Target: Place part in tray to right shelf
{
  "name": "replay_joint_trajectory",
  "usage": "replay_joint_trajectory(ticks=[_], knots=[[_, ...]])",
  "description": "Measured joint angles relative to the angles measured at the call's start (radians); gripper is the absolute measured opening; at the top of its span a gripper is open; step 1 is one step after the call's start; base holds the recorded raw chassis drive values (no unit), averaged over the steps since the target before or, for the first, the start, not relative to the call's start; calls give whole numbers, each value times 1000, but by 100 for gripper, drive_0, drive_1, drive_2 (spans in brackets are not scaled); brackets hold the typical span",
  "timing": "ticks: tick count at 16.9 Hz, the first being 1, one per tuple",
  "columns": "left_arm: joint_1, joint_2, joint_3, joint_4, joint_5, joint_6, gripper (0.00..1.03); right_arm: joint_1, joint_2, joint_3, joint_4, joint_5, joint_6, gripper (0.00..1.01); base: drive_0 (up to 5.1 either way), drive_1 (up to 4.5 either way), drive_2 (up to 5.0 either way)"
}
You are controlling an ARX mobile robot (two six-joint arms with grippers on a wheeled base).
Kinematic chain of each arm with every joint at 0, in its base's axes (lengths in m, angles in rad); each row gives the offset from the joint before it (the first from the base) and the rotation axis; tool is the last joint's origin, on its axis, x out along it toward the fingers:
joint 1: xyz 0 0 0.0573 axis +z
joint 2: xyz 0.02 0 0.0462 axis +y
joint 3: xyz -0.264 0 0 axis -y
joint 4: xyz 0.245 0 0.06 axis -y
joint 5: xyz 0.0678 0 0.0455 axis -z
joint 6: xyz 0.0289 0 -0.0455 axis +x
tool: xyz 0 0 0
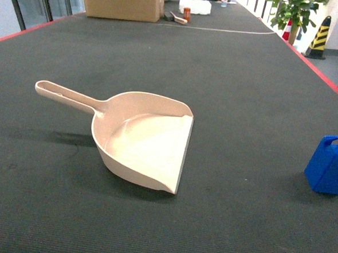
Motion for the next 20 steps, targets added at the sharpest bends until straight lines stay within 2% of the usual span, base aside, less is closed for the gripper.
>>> replay_joint_trajectory(ticks=[20], knots=[[0, 0, 0, 0, 0, 0, 98, 0, 0, 0, 0, 0, 0, 98, 0, 0, 0]])
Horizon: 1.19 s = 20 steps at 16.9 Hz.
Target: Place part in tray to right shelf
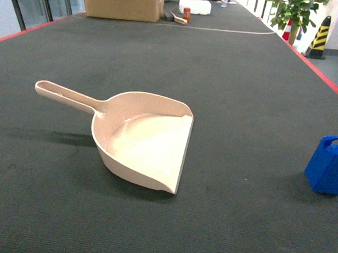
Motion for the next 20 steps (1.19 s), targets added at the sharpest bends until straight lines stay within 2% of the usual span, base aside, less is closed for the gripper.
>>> replay_joint_trajectory(ticks=[20], knots=[[0, 0, 0, 0, 0, 0, 98, 0, 0, 0, 0, 0, 0, 98, 0, 0, 0]])
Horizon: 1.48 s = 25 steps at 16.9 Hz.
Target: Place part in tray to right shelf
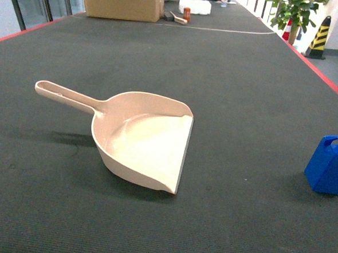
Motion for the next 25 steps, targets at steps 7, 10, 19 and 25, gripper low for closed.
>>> replay_joint_trajectory(ticks=[7, 10, 19, 25], knots=[[0, 0, 0, 0, 0, 0, 98, 0, 0, 0, 0, 0, 0, 98, 0, 0, 0], [0, 0, 0, 0, 0, 0, 98, 0, 0, 0, 0, 0, 0, 98, 0, 0, 0], [0, 0, 0, 0, 0, 0, 98, 0, 0, 0, 0, 0, 0, 98, 0, 0, 0], [0, 0, 0, 0, 0, 0, 98, 0, 0, 0, 0, 0, 0, 98, 0, 0, 0]])
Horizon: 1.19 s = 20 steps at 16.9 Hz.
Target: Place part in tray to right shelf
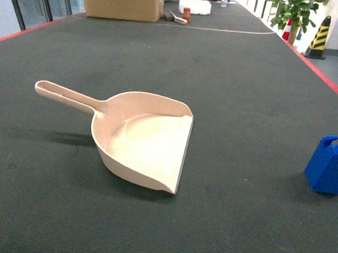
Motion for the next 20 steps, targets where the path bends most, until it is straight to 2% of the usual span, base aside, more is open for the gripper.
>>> replay_joint_trajectory(ticks=[4, 5, 6, 7, 9, 10, 11, 12, 14, 17, 18, 20], knots=[[0, 0, 0, 0, 0, 0, 98, 0, 0, 0, 0, 0, 0, 98, 0, 0, 0], [-31, 32, 26, -97, -73, 20, 98, 0, 0, 0, -1, 0, 0, 98, 0, 0, 0], [-55, 126, 54, -115, -117, 19, 98, 0, 0, 0, 0, 0, 0, 98, 0, 0, 0], [-39, 277, 71, -11, -71, -18, 98, 0, 0, 0, 1, 0, 0, 98, 0, 0, 0], [-9, 518, 118, 201, 37, -127, 98, 0, 0, 0, -1, 0, 0, 98, 0, 0, 0], [4, 704, 167, 346, 95, -214, 98, 0, 0, 0, 0, 0, 0, 98, 0, 0, 0], [6, 864, 217, 464, 130, -281, 98, 0, 0, 0, 0, 0, 0, 98, 0, 0, 0], [3, 1077, 294, 592, 158, -389, 98, 0, 0, 0, 0, 0, 0, 98, 0, 0, 0], [-14, 1394, 433, 748, 188, -566, 98, 0, 0, 0, 0, 0, 0, 98, 0, 0, 0], [-14, 1683, 596, 803, 230, -733, 98, 0, 0, 0, 0, 0, 0, 98, 0, 0, 0], [-18, 1762, 661, 789, 229, -774, 98, 0, 0, 0, 0, 0, 0, 98, 0, 0, 0], [-20, 1853, 758, 763, 217, -803, 98, 0, 0, 0, 0, 0, 0, 98, 0, 0, 0]])
